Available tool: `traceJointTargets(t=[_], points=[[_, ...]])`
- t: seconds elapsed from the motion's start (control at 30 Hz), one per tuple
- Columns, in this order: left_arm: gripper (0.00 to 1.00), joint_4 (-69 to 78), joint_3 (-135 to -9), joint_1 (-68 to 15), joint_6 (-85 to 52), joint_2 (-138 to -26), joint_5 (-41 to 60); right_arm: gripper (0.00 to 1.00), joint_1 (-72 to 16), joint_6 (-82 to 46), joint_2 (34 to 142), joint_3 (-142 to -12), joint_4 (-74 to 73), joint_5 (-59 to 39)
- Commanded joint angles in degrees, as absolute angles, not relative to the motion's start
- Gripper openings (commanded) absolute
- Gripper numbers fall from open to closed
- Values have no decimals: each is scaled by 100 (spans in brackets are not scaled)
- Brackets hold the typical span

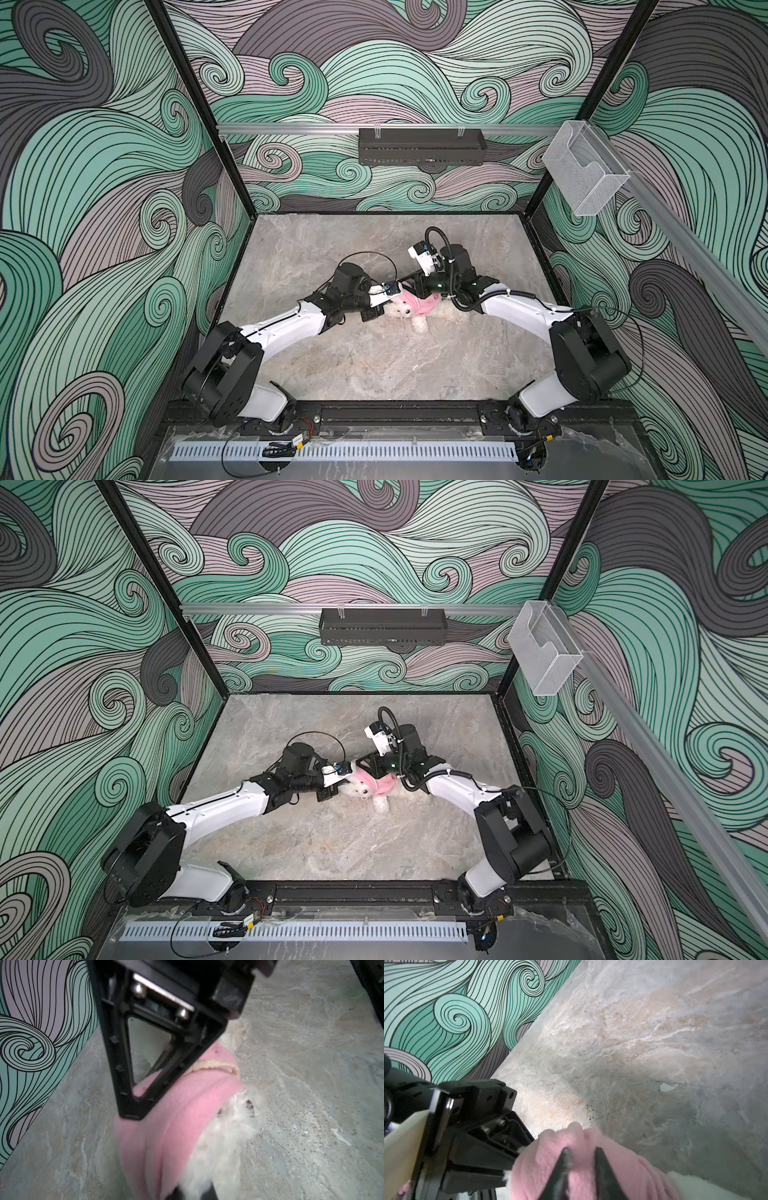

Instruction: Dress the teddy bear

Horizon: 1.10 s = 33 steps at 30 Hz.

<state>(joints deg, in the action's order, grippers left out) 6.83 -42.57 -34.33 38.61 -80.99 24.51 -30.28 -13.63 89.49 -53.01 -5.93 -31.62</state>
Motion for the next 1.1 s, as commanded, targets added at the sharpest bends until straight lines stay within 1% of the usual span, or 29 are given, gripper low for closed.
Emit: traceJointTargets(t=[0.0,0.13,0.23,0.4,0.57,0.67,0.7,0.77,0.8,0.83,0.93,1.0,1.07], points=[[0,842,-4205,-3488,4040,-7751,2470,3,-2915,-1617,8991,-5486,288,-2063],[0,1206,-3926,-3485,3837,-7479,2390,1,-2470,-2069,8993,-5323,431,-1351],[0,1396,-3716,-3488,3632,-7278,2342,2,-2179,-2120,8958,-5255,387,-1137],[0,1845,-3325,-3481,3030,-7000,2093,12,-1908,-1839,8850,-5443,593,-1169],[0,2119,-3061,-3483,2725,-6788,1937,14,-1777,-1665,8696,-5538,834,-1271],[0,2074,-3072,-3481,2541,-6776,1885,21,-1771,-1431,8317,-5452,656,-1605],[0,2077,-3076,-3486,2499,-6764,1935,25,-1820,-1297,8042,-5309,346,-1903],[0,2070,-3064,-3483,2485,-6759,1998,35,-2047,-1132,7710,-5070,-175,-2384],[0,2064,-3068,-3483,2496,-6750,1992,43,-2234,-945,7602,-5021,-360,-2815],[0,2044,-3082,-3486,2512,-6741,1987,50,-2513,-780,7561,-5064,-252,-3010],[0,1858,-3201,-3487,2591,-6749,1980,59,-3177,-76,7516,-5246,487,-2802],[0,1819,-3248,-3483,2615,-6741,2001,68,-3465,137,7417,-5079,449,-2617],[0,1794,-3265,-3484,2628,-6728,2013,71,-3565,219,7381,-4946,299,-2583]])
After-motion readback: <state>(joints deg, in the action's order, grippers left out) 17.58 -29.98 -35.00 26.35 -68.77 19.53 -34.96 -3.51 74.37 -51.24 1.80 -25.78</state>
